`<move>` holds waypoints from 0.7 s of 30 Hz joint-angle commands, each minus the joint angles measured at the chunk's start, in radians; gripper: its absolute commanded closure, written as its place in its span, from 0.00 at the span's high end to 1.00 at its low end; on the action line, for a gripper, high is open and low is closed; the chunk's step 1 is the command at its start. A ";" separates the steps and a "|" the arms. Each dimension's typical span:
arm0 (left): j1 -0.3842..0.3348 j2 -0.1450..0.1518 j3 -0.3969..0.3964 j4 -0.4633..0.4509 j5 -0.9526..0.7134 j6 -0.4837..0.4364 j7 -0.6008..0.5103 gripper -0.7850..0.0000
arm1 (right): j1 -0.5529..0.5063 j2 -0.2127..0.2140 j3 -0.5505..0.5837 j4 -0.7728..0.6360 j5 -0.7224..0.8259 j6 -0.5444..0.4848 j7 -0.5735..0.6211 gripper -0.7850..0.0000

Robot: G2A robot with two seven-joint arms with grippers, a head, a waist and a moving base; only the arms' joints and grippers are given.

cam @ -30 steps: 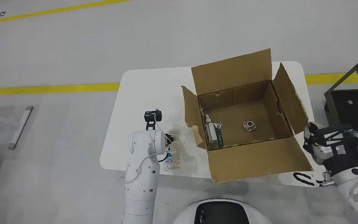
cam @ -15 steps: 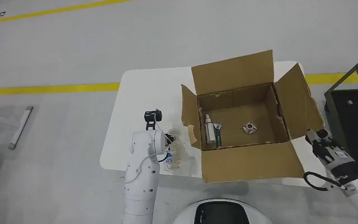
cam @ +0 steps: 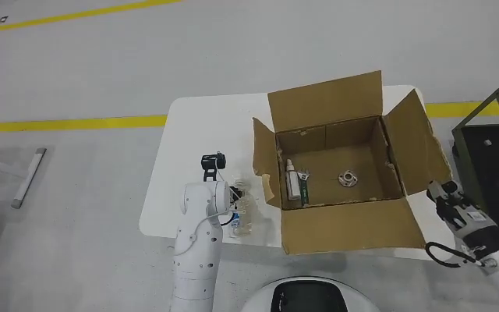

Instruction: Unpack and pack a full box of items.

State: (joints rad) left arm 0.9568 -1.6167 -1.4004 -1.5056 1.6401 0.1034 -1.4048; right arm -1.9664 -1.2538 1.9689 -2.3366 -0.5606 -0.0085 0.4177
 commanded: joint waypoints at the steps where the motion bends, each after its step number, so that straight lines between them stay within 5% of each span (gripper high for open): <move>1: 0.000 0.000 0.000 0.000 0.000 0.000 0.000 1.00 | 0.005 -0.005 -0.007 0.007 0.096 0.043 -0.017 0.00; 10: 0.000 0.000 0.000 0.000 0.000 0.000 0.000 1.00 | -0.040 -0.032 0.034 0.032 0.585 0.223 -0.041 0.00; 21: 0.000 0.000 0.000 0.000 0.000 0.000 0.000 1.00 | -0.098 -0.059 0.067 0.065 1.026 0.283 -0.076 0.00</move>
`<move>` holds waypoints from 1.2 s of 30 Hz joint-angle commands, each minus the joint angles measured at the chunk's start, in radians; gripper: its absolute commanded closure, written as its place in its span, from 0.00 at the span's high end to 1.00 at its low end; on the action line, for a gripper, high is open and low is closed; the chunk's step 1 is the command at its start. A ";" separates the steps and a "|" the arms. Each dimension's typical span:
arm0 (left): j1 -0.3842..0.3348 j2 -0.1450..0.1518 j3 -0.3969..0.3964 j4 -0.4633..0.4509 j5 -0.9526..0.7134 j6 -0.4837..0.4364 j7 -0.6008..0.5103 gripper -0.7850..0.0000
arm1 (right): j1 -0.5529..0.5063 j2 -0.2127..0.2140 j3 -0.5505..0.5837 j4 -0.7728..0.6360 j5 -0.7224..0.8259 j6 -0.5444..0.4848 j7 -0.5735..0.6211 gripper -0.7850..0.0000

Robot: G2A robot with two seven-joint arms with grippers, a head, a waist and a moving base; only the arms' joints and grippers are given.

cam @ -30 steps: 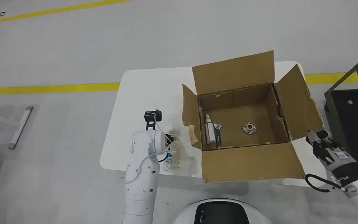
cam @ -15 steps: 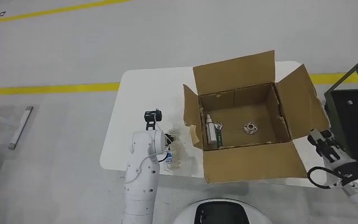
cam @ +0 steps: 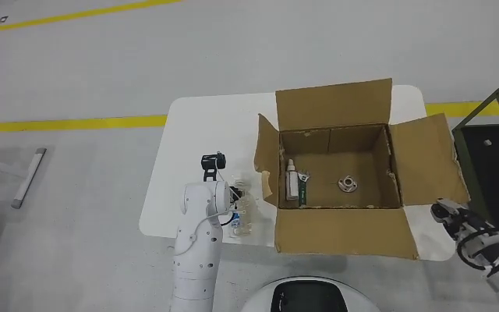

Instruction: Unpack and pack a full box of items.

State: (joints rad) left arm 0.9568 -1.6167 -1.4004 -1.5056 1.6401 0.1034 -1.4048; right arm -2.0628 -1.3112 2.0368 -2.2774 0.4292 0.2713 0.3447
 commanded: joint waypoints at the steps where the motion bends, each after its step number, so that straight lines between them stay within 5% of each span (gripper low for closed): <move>1: 0.000 0.000 0.000 0.000 0.000 0.000 0.000 1.00 | -0.004 -0.003 -0.001 0.009 0.056 0.007 -0.004 0.00; 13: 0.000 0.000 0.000 0.000 0.000 0.000 0.000 1.00 | -0.017 -0.005 -0.017 0.027 0.100 0.041 0.010 0.05; 17: 0.000 0.000 0.000 0.000 0.000 0.000 0.000 1.00 | -0.021 0.000 -0.002 -0.002 0.025 0.032 0.018 0.49; 18: 0.000 0.000 0.000 0.000 0.000 0.000 0.000 1.00 | -0.021 0.000 0.003 -0.005 0.023 0.029 0.014 1.00; 27: 0.000 0.000 0.000 0.000 0.000 0.000 0.000 1.00 | -0.041 -0.003 0.126 -0.073 0.009 0.069 -0.087 1.00; 36: 0.000 0.000 0.000 0.000 0.000 0.000 0.000 1.00 | 0.076 0.025 0.244 -0.073 -0.304 -0.180 -0.034 1.00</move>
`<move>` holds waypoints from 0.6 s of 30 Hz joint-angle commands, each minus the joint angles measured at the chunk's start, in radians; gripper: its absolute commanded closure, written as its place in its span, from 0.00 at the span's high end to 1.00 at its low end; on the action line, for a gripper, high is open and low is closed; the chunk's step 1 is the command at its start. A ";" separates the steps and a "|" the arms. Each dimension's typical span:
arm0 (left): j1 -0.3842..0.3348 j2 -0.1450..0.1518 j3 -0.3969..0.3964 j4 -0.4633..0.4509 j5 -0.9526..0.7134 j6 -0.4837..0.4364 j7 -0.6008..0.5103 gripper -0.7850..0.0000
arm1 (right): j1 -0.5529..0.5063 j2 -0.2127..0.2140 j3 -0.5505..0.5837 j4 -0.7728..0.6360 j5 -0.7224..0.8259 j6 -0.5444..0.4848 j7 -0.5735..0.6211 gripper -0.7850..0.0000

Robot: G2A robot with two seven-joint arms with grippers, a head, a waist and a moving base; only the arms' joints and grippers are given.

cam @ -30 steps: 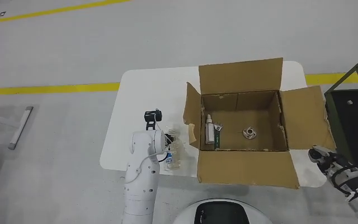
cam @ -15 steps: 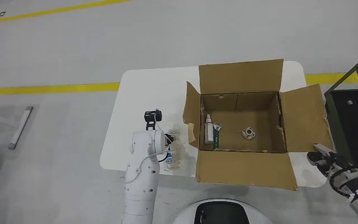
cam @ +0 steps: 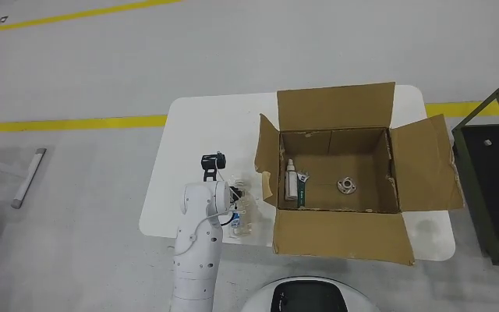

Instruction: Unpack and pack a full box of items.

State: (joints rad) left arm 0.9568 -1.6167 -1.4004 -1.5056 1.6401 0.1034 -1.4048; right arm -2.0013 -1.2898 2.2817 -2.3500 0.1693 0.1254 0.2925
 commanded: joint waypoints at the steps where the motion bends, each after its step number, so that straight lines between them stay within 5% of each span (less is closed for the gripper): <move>1: 0.000 0.000 0.000 0.000 0.000 0.000 0.000 1.00 | 0.036 0.010 -0.012 0.000 -0.090 -0.083 0.050 1.00; 2: 0.000 0.000 0.000 0.000 0.000 0.000 0.000 1.00 | 0.064 0.018 -0.032 0.000 -0.159 -0.140 0.094 0.98; 3: 0.000 0.000 0.000 0.000 0.000 0.000 0.000 1.00 | 0.083 0.024 -0.056 0.000 -0.211 -0.171 0.126 0.78; 4: 0.000 0.000 0.000 0.000 0.000 0.000 0.000 1.00 | 0.106 0.029 -0.082 0.000 -0.257 -0.199 0.144 0.40; 6: 0.000 0.000 0.000 0.000 0.000 0.000 0.000 1.00 | 0.146 0.038 -0.154 0.000 -0.347 -0.245 0.193 0.00; 13: 0.000 0.000 0.000 0.000 0.000 0.000 0.000 1.00 | 0.242 0.051 -0.431 0.000 -0.601 -0.218 0.257 0.00; 18: 0.000 0.000 0.000 0.000 0.000 0.000 0.000 1.00 | 0.275 0.053 -0.625 0.000 -0.831 -0.056 0.323 0.00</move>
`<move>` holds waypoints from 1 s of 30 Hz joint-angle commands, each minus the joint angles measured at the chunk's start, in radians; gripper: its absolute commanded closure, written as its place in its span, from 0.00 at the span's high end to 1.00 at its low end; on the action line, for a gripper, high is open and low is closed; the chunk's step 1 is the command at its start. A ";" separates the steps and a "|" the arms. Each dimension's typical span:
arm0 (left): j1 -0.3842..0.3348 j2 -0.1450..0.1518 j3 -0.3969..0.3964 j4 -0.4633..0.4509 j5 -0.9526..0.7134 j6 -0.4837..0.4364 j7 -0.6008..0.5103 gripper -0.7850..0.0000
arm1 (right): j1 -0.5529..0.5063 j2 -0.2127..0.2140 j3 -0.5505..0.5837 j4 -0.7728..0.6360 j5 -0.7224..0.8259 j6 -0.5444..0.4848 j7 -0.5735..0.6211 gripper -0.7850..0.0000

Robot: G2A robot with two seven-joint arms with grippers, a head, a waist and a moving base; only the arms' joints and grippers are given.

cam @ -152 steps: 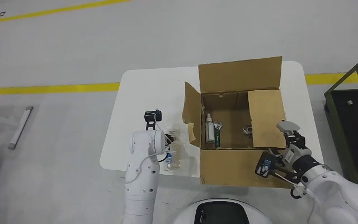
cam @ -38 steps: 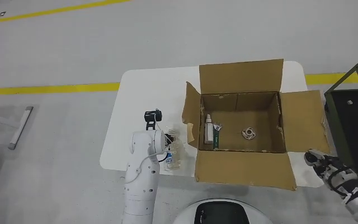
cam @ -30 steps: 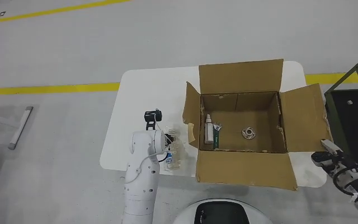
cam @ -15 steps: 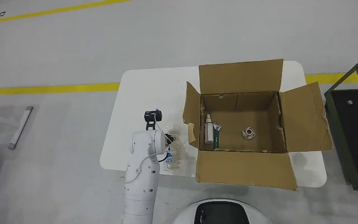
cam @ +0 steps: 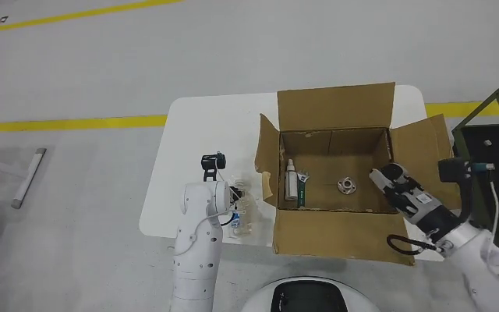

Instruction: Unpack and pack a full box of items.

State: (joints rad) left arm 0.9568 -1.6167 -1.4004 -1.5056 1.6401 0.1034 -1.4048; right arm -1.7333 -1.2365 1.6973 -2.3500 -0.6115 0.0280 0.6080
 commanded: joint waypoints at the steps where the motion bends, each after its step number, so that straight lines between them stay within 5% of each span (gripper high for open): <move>1: 0.000 0.000 0.000 0.000 0.000 0.000 0.000 1.00 | 0.008 -0.001 -0.060 0.000 -0.071 0.068 0.016 0.00; 17: 0.000 0.000 0.000 0.000 0.000 0.000 0.000 1.00 | 0.032 -0.003 -0.105 0.005 -0.090 0.118 0.008 0.00; 22: 0.000 0.000 0.000 0.000 0.000 0.000 0.000 1.00 | 0.155 0.005 -0.149 0.039 -0.260 0.167 0.094 0.00; 30: 0.000 0.000 0.000 0.000 0.000 0.000 0.000 1.00 | 0.434 0.002 -0.287 0.284 -0.373 0.210 0.263 0.00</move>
State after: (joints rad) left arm 0.9568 -1.6167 -1.4004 -1.5056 1.6401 0.1034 -1.4048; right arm -1.3383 -1.2340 1.4214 -2.1021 -0.9930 0.2385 0.8447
